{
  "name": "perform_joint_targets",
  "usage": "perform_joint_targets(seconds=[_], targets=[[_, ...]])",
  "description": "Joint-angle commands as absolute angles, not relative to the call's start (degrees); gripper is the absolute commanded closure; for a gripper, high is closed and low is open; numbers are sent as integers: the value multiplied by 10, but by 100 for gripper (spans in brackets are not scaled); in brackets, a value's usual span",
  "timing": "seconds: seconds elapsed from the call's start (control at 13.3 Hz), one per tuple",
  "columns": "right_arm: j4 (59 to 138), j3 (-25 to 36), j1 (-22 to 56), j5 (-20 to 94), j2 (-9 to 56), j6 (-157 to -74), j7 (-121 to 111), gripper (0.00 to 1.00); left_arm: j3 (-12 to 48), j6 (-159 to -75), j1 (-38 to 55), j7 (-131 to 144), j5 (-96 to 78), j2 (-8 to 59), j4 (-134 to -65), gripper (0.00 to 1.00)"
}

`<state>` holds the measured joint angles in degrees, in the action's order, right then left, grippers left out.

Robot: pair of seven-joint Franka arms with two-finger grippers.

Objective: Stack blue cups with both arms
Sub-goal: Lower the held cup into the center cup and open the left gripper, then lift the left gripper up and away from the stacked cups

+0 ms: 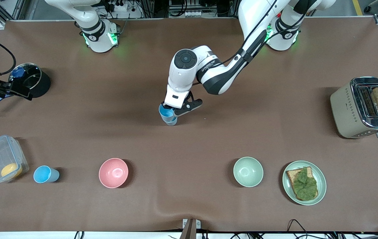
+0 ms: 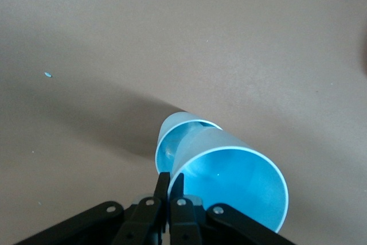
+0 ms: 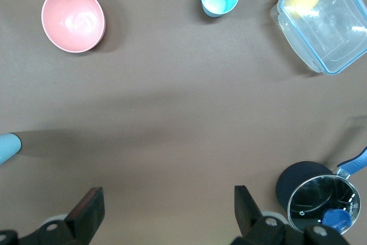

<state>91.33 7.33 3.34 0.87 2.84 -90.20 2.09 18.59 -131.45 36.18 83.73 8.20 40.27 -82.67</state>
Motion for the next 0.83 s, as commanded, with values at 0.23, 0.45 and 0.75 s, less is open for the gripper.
perform_joint_targets(seconds=[0.23,0.45,0.75], targets=[[906,62,19,-1,32,-891,19,0,182,-1312,368,861,98,414,-821,94],[907,62,19,-1,32,-889,19,0,182,-1312,368,860,99,417,-821,92],[907,62,19,-1,33,-883,19,0,181,-1312,368,859,101,417,-819,0]])
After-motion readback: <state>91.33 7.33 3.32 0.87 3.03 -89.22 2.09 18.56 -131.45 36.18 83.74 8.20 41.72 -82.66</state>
